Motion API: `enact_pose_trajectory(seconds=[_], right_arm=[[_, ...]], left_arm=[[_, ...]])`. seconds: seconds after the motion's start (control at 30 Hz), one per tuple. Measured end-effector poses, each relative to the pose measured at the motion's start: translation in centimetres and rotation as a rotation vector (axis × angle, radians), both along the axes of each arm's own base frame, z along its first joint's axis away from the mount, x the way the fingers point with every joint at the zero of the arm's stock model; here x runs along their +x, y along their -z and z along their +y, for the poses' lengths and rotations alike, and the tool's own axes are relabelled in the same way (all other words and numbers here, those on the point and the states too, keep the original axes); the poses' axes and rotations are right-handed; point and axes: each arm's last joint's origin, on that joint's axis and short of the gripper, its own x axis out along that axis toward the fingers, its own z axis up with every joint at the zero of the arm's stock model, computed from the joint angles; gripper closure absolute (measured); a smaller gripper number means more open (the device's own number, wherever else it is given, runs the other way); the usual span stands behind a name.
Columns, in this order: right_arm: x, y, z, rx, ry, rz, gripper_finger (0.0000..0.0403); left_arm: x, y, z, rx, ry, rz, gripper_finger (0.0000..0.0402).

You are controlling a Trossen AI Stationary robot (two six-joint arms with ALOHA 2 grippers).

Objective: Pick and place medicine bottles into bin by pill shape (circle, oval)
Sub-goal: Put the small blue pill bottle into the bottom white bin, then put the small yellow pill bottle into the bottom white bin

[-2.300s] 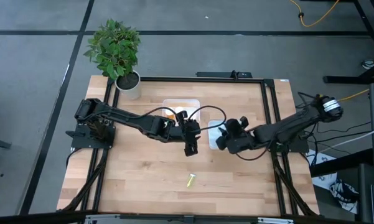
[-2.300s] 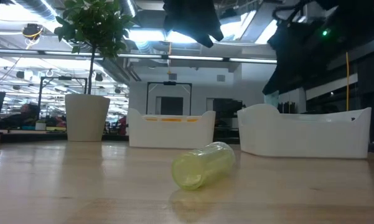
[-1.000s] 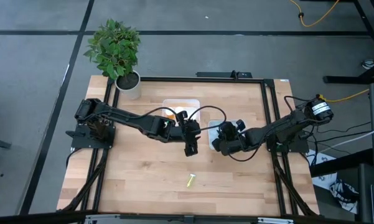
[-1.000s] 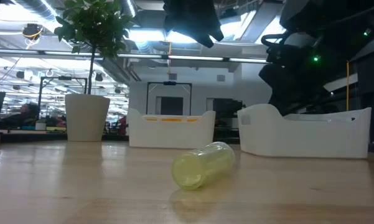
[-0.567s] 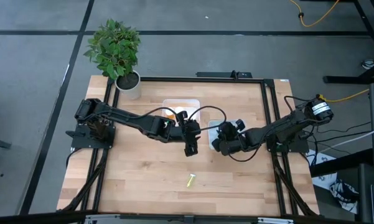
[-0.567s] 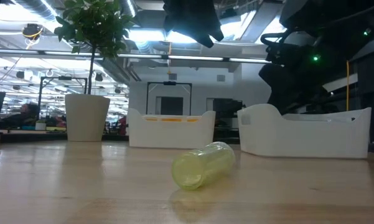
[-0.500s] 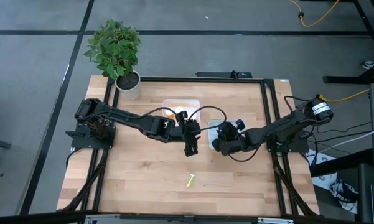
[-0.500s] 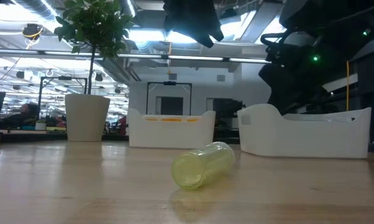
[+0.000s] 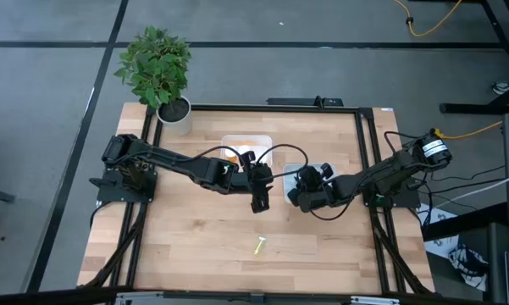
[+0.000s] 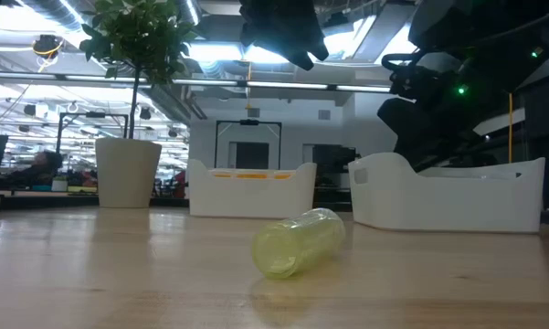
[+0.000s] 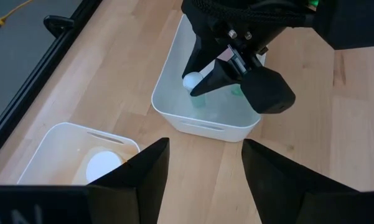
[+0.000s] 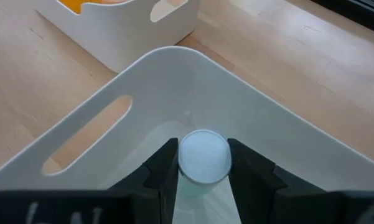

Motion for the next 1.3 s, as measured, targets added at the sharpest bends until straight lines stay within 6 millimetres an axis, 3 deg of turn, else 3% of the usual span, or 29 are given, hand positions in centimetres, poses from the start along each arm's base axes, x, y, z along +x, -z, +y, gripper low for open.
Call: enact_pose_trajectory(seconds=[0.17, 0.43, 0.6, 0.73, 0.93, 1.13, 1.3], right_arm=[[0.0, 0.0, 0.0, 0.0, 0.0, -0.002, 0.0267], [0.0, 0.0, 0.0, 0.0, 0.001, -0.002, 0.0175], [0.6, -0.7, 0.2, -0.009, -0.021, -0.007, 0.0149], [1.7, -2.6, 0.6, -0.023, -0.062, 0.013, 0.0147], [2.7, -7.2, 0.9, -0.041, -0.06, 0.116, 0.0147], [1.8, -11.2, 0.8, 0.02, -0.016, 0.274, 0.0147], [0.0, -12.3, 1.1, 0.184, -0.046, 0.513, 0.0147]], left_arm=[[0.0, 0.0, 0.0, 0.0, -0.001, 0.0, 0.0207], [0.0, 0.0, 0.0, 0.0, 0.0, 0.0, 0.0207], [0.0, 0.0, 0.0, 0.0, -0.001, 0.0, 0.0207], [0.0, 0.0, 0.0, 0.0, 0.0, 0.0, 0.0207], [0.0, 0.0, 0.0, 0.0, 0.0, 0.0, 0.0207], [-0.2, 0.2, 0.0, -0.112, -0.11, -0.021, 0.0207], [-1.7, 1.0, -0.2, -0.331, -0.241, 0.091, 0.0207]])
